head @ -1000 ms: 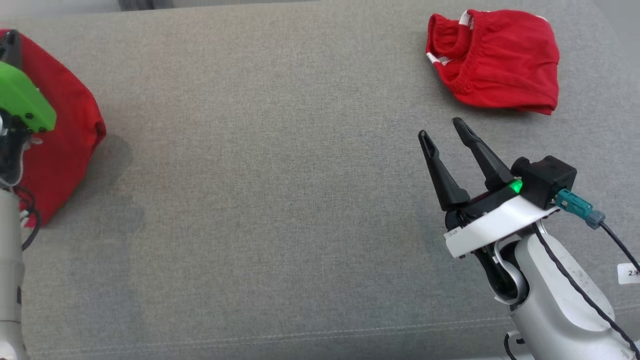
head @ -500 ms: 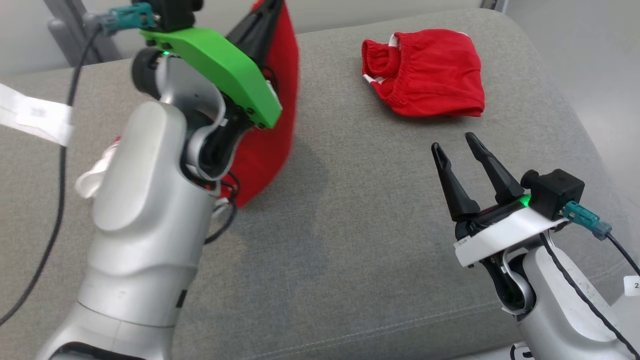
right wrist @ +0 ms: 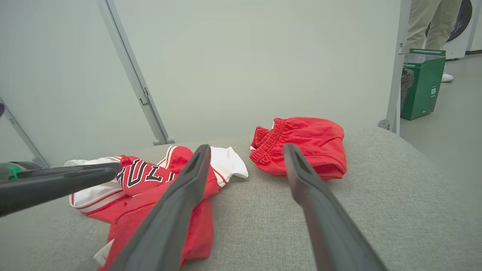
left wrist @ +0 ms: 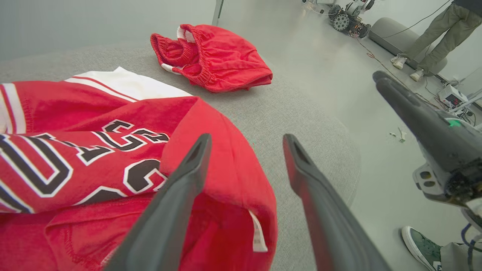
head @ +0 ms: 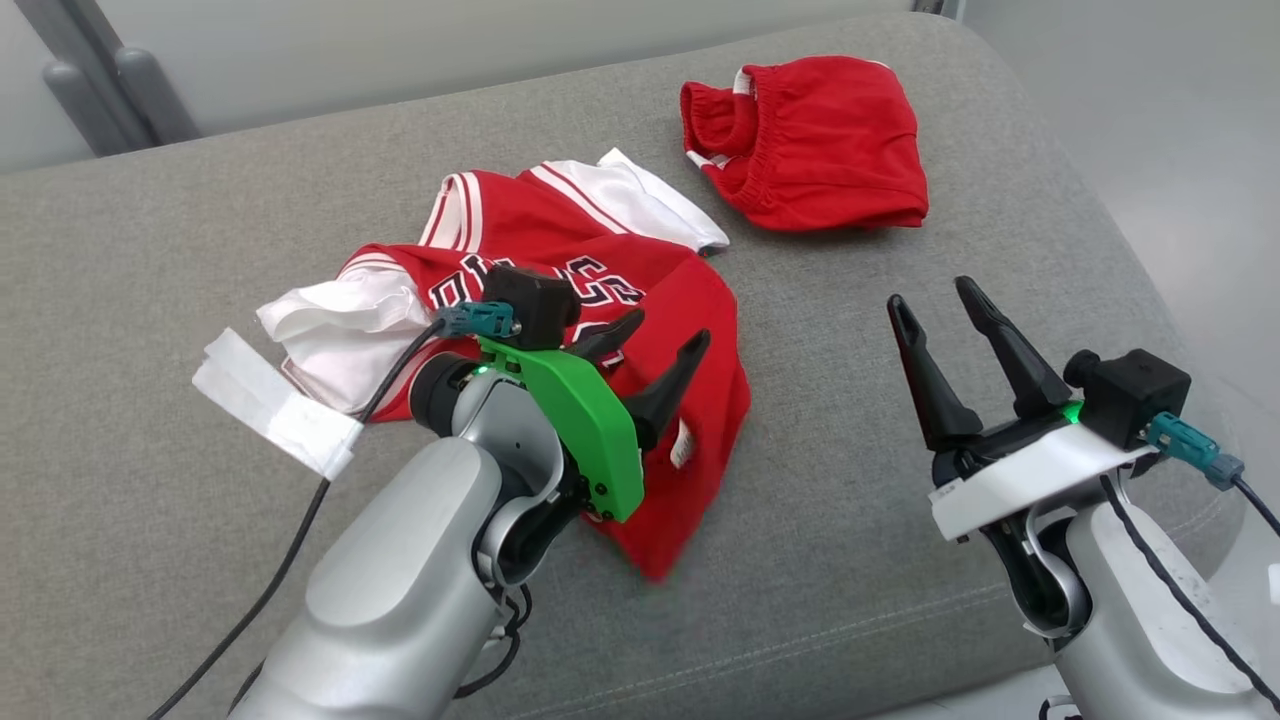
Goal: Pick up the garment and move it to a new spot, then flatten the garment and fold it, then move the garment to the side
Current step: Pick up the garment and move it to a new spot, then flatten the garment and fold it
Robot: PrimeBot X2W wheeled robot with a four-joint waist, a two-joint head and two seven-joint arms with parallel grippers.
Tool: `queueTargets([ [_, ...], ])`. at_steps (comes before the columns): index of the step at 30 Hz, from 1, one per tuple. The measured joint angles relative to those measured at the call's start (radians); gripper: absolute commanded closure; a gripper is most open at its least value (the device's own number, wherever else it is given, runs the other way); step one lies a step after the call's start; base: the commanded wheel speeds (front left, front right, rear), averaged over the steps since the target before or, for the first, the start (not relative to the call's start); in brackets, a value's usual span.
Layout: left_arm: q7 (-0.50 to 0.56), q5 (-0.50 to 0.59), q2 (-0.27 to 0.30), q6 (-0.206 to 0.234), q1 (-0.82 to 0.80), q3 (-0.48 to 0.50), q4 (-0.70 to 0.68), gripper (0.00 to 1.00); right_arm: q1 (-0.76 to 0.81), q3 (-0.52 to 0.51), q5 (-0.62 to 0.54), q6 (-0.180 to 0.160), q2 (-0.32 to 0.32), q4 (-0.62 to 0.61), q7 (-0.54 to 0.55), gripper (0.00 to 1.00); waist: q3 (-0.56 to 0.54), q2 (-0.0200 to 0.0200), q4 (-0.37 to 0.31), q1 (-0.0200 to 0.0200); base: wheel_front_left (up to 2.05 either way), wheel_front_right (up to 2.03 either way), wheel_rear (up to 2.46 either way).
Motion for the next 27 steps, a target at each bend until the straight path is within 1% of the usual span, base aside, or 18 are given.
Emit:
queueTargets([
  [4, -0.055, 0.002, 0.004, 0.0, 0.002, -0.013, -0.015, 0.0, 0.001, -0.005, 0.0, 0.0, -0.006, 0.002, 0.0, 0.0, -0.005, 0.0, 0.023, 0.0, 0.0, 0.0, 0.0],
  [8, -0.132, 0.049, 0.007, 0.0, 0.015, 0.038, -0.011, 0.0, 0.004, -0.007, 0.0, 0.0, -0.007, 0.003, 0.0, 0.0, -0.019, 0.0, 0.048, 0.0, 0.0, 0.0, 0.0],
  [11, -0.174, 0.067, 0.039, 0.001, 0.037, 0.069, -0.011, 0.0, 0.02, -0.011, -0.001, 0.0, -0.011, 0.001, 0.0, 0.0, -0.03, 0.0, 0.066, 0.0, 0.0, 0.0, 0.0],
  [12, -0.174, 0.067, 0.039, 0.001, 0.037, 0.069, -0.011, 0.0, 0.02, -0.011, -0.001, 0.0, -0.011, 0.001, 0.0, 0.0, -0.03, 0.0, 0.066, 0.0, 0.0, 0.0, 0.0],
  [13, -0.188, 0.073, 0.058, 0.003, 0.049, 0.079, -0.011, 0.0, 0.024, -0.012, -0.001, 0.0, -0.012, 0.0, 0.0, 0.0, -0.032, 0.0, 0.073, 0.0, 0.0, 0.0, 0.0],
  [16, -0.226, 0.115, 0.115, 0.03, 0.087, 0.103, 0.001, 0.0, 0.027, -0.011, -0.002, 0.0, -0.012, -0.008, 0.0, 0.0, -0.035, 0.0, 0.088, 0.0, 0.0, 0.0, 0.0],
  [19, -0.258, 0.138, 0.156, 0.054, 0.125, 0.112, 0.026, 0.0, 0.026, -0.009, -0.002, 0.0, -0.012, -0.026, 0.0, 0.0, -0.032, 0.0, 0.097, 0.0, 0.0, 0.0, 0.0],
  [24, -0.297, 0.135, 0.164, 0.087, 0.193, 0.147, 0.069, 0.0, 0.025, -0.004, -0.003, 0.0, -0.012, -0.069, 0.0, 0.0, -0.03, 0.0, 0.099, 0.0, 0.0, 0.0, 0.0],
  [27, -0.309, 0.126, 0.167, 0.1, 0.213, 0.155, 0.084, 0.0, 0.02, 0.025, -0.005, 0.0, -0.012, -0.099, 0.0, 0.0, -0.027, -0.0001, 0.095, 0.0, 0.0, 0.0, 0.0],
])
